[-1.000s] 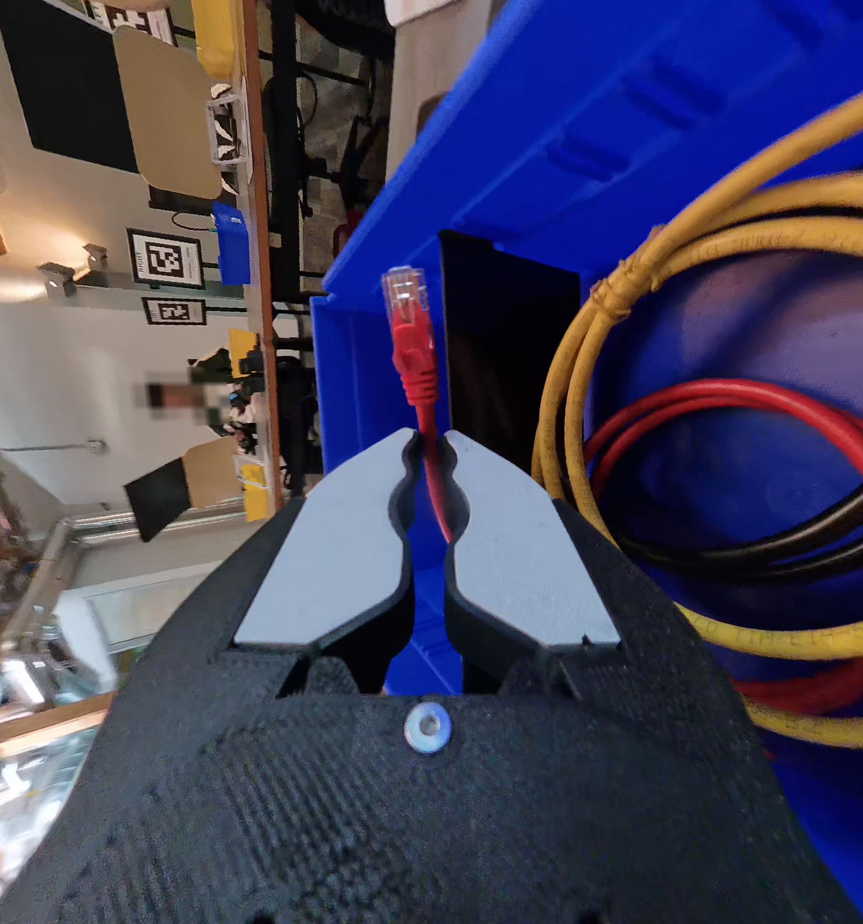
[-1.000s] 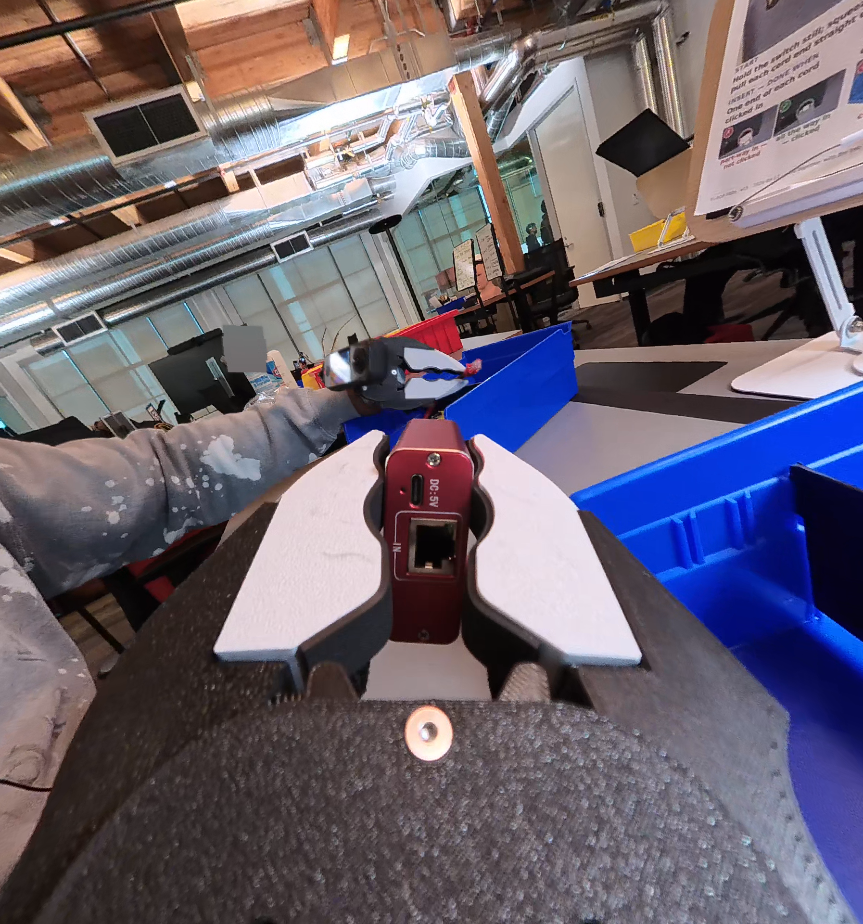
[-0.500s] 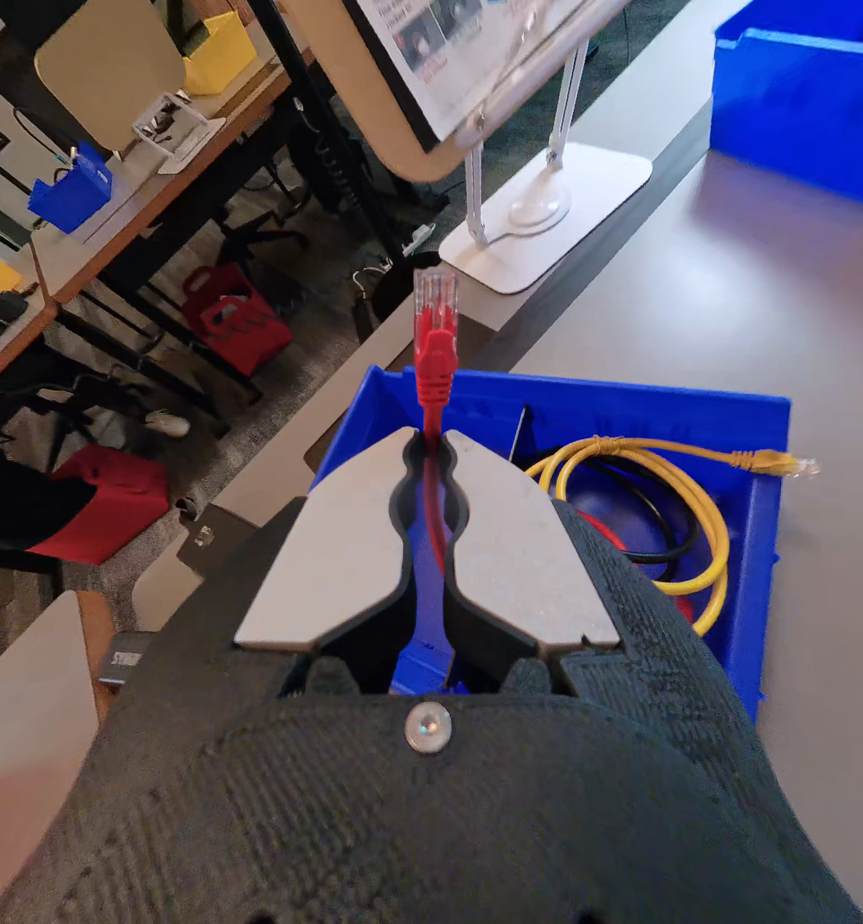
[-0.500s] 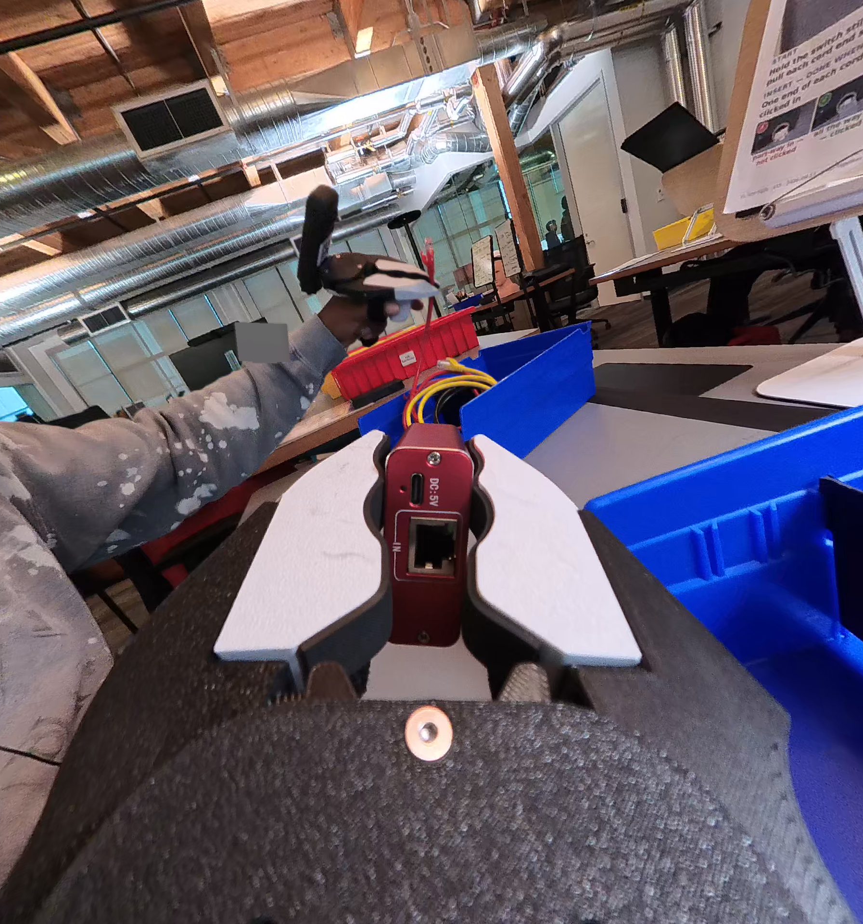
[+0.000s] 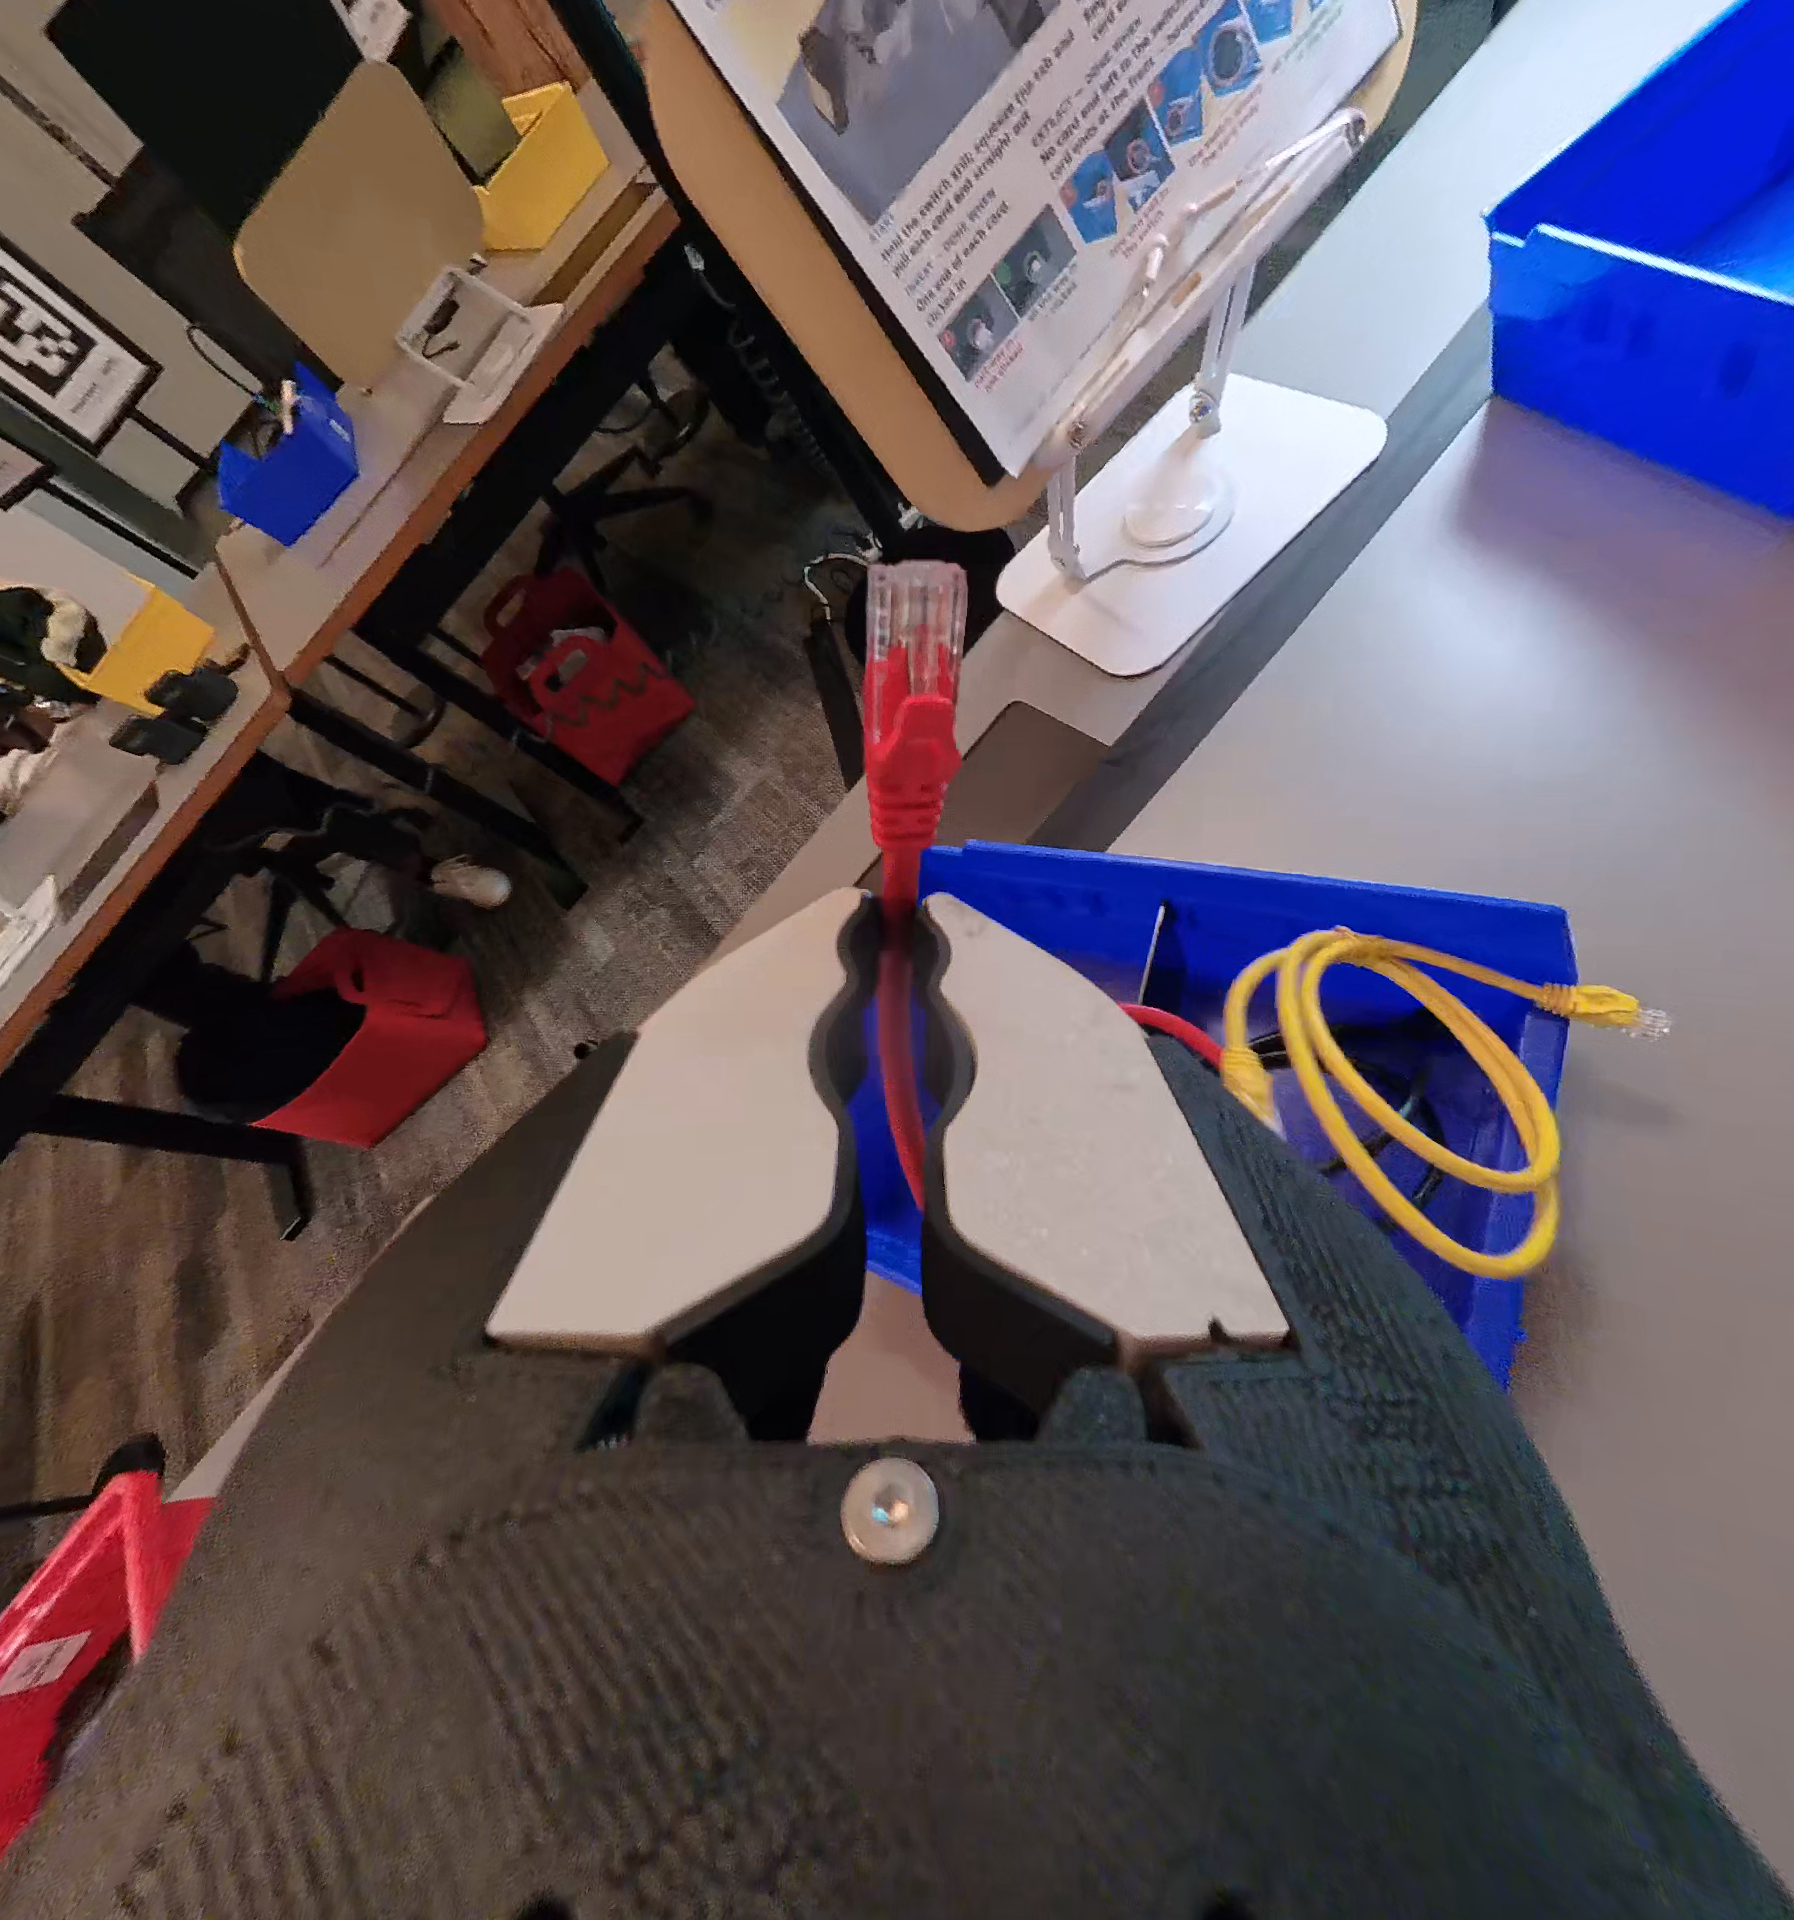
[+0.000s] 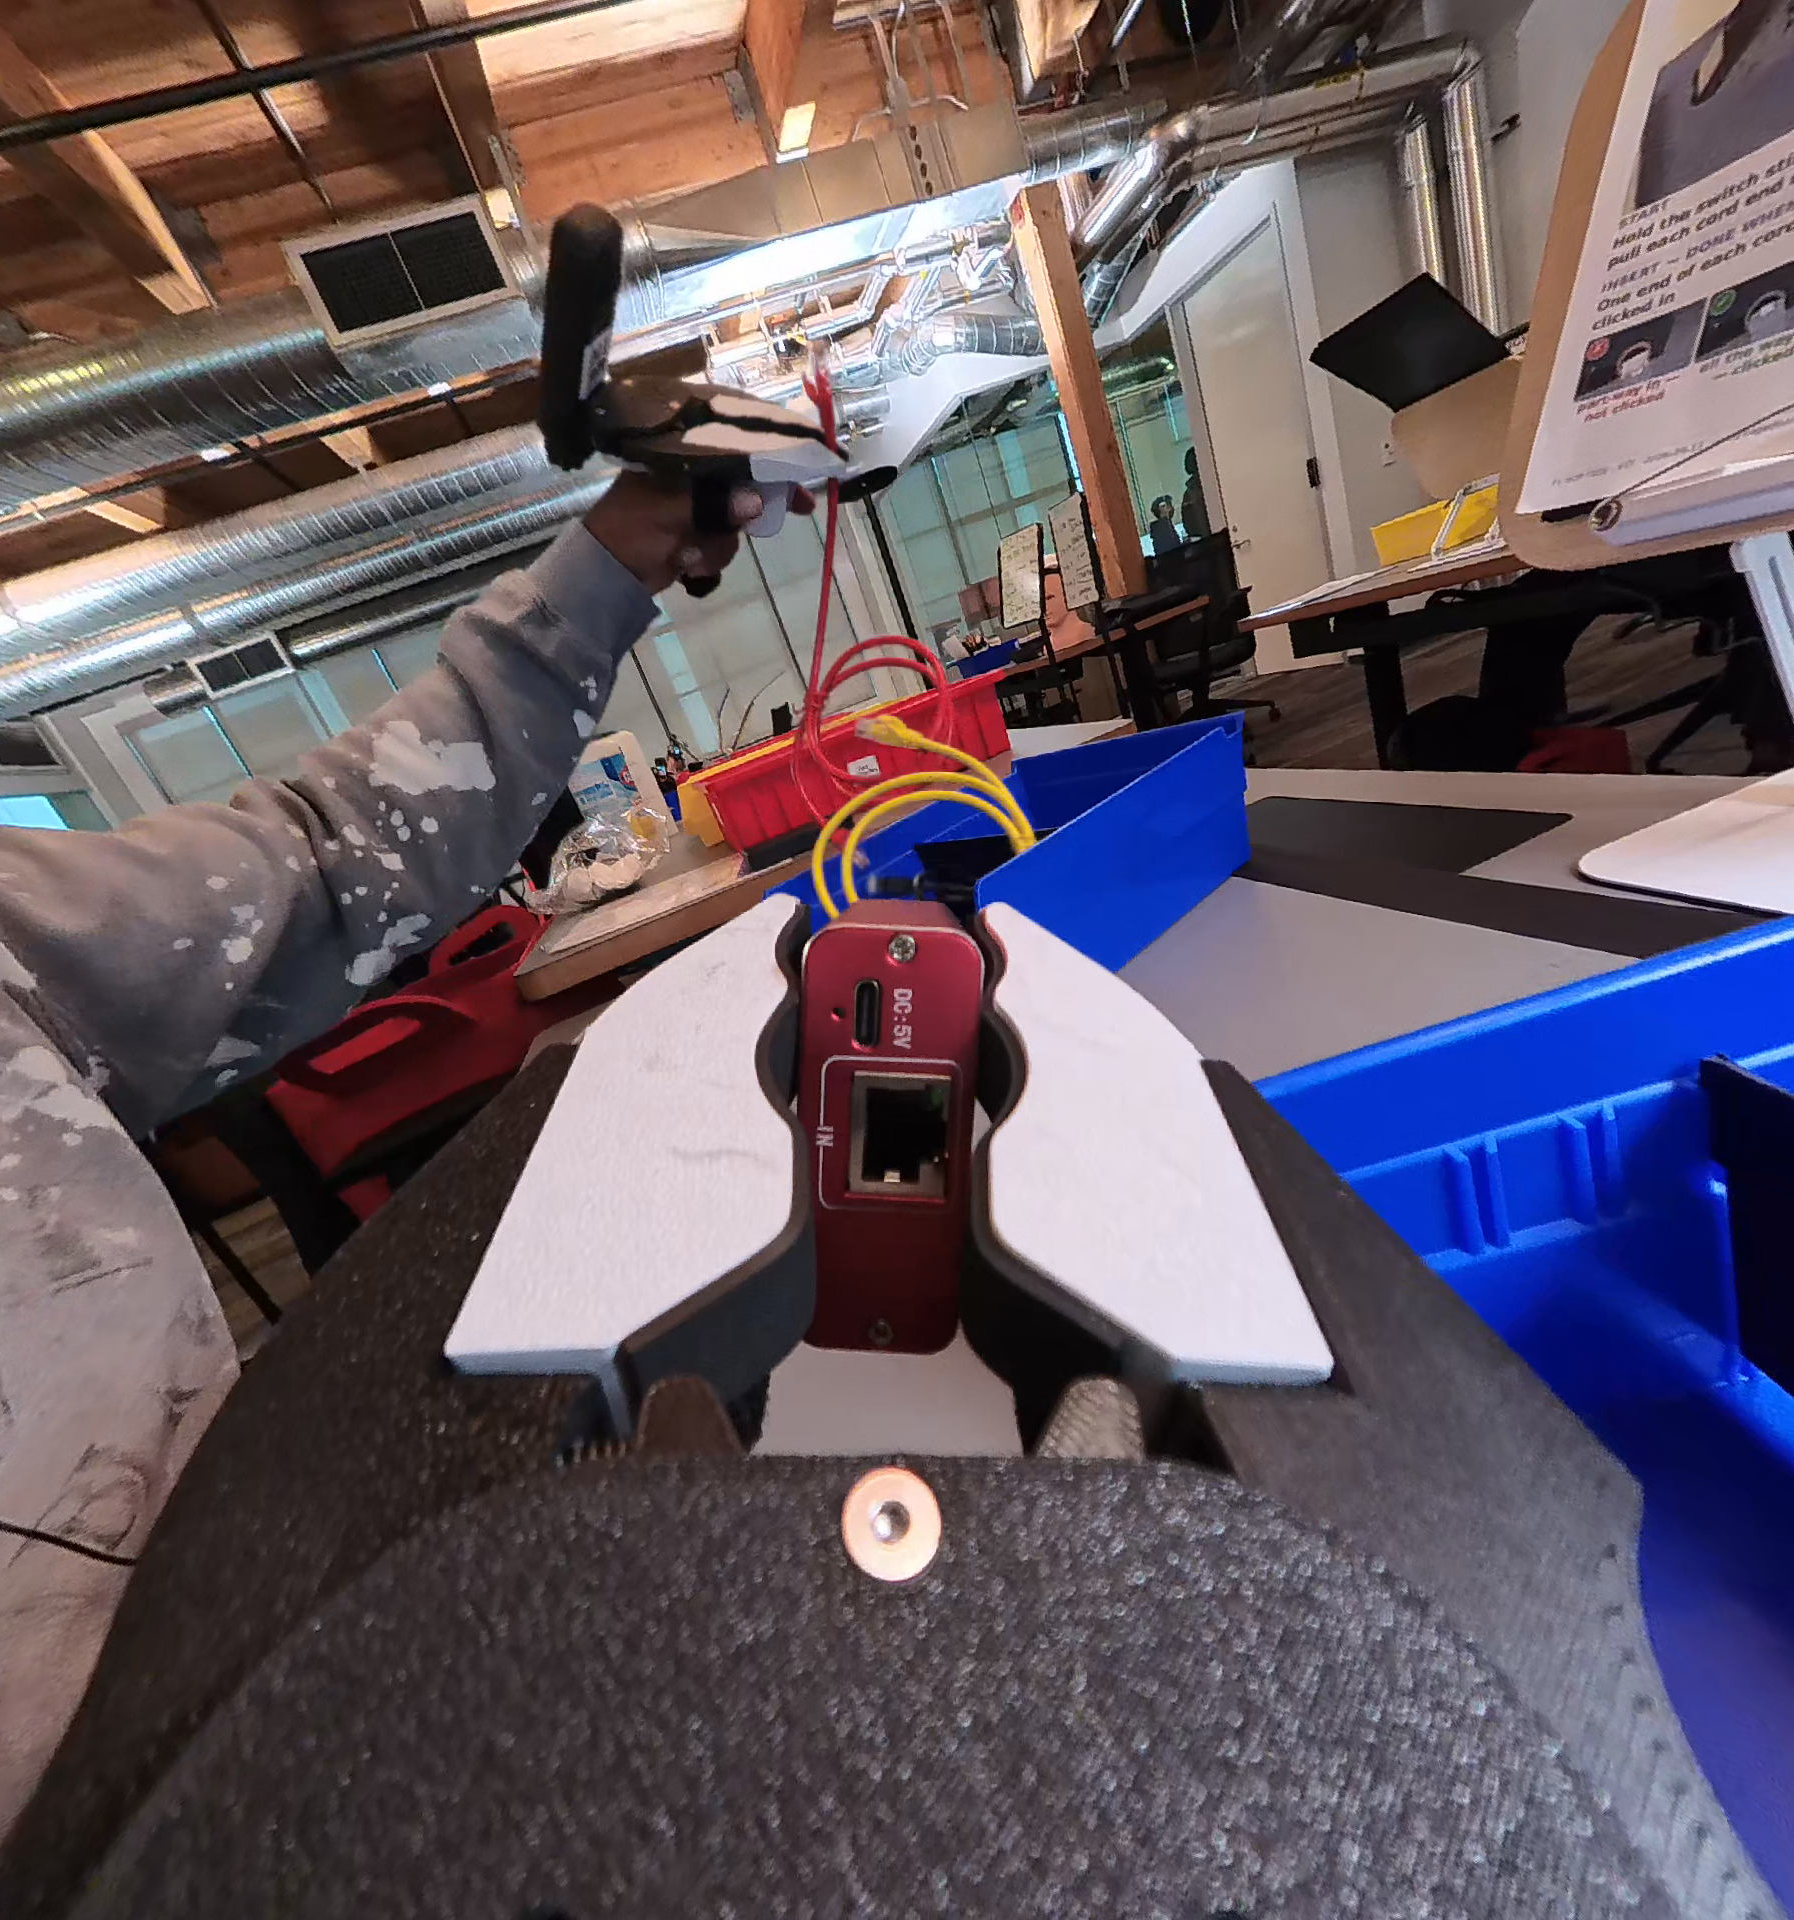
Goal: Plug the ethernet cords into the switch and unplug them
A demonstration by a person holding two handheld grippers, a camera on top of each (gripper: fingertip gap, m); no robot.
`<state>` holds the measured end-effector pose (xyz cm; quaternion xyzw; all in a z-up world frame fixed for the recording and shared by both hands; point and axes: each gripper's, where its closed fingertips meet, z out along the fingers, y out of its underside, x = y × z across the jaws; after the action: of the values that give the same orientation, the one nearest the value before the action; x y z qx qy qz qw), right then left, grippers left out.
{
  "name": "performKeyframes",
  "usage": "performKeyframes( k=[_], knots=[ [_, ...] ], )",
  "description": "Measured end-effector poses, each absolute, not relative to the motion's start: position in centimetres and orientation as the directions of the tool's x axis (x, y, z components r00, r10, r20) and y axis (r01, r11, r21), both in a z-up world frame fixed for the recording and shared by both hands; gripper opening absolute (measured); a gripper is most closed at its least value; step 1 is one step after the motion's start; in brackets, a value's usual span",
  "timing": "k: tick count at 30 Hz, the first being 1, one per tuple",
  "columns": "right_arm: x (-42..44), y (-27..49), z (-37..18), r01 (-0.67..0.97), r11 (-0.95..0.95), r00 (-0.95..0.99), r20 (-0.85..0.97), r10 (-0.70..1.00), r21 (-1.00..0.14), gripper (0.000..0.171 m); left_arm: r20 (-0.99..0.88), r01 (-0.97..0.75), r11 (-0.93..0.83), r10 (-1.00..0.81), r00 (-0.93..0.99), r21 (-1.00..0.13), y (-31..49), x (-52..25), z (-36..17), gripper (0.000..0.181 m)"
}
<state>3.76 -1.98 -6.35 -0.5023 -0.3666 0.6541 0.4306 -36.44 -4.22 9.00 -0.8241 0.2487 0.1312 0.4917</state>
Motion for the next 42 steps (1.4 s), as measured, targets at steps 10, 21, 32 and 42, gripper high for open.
performKeyframes(
  k=[10,21,32,42],
  knots=[
    [3.8,-1.8,-6.2,-0.208,-0.363,-0.135,-0.341,0.93,-0.908,0.028,-0.53,-0.587,-0.352,-0.252,0.81,-0.729,-5.6,-35.0,16.8,0.007],
    [4.9,-5.4,-3.5,-0.232,-0.284,-0.322,-0.202,0.925,-0.93,0.028,0.043,-0.507,-0.351,-0.851,0.523,-0.787,-8.7,-12.0,1.6,0.006],
    [5.7,-6.4,-1.7,-0.284,-0.365,-0.406,-0.234,0.883,-0.887,0.028,0.502,-0.378,-0.505,-0.857,0.116,-0.776,-12.0,3.8,-11.5,0.006],
    [3.5,-7.3,-4.7,-0.197,-0.18,-0.293,-0.117,0.949,-0.964,0.028,0.19,-0.336,-0.329,-0.903,0.386,-0.882,-7.0,3.1,-14.9,0.035]
  ],
)
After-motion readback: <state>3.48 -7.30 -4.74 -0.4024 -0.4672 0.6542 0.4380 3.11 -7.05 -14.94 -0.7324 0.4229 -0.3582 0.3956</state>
